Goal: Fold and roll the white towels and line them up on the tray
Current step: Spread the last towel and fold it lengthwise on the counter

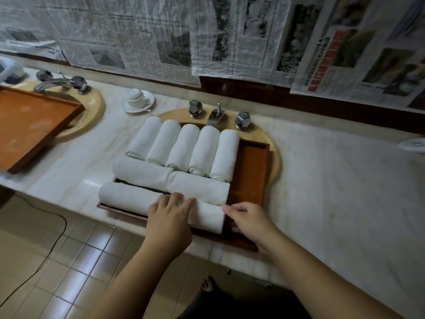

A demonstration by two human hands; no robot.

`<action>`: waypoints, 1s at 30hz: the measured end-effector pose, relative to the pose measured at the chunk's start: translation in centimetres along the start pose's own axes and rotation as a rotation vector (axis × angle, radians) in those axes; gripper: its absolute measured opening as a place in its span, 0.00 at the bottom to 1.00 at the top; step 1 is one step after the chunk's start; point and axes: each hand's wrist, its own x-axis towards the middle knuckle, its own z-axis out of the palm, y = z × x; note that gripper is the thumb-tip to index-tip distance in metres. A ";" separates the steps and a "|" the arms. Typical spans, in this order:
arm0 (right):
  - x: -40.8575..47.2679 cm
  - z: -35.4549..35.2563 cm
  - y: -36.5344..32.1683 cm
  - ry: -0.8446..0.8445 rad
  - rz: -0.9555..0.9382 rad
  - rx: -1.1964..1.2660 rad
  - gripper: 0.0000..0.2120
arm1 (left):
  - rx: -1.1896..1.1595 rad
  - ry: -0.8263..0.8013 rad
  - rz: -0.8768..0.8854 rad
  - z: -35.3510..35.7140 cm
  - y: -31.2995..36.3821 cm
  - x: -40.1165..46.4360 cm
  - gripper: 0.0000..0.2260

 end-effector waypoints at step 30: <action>-21.4 -47.8 40.0 0.458 0.311 -0.701 0.38 | -0.138 -0.433 1.097 7.5 63.9 -5.9 0.21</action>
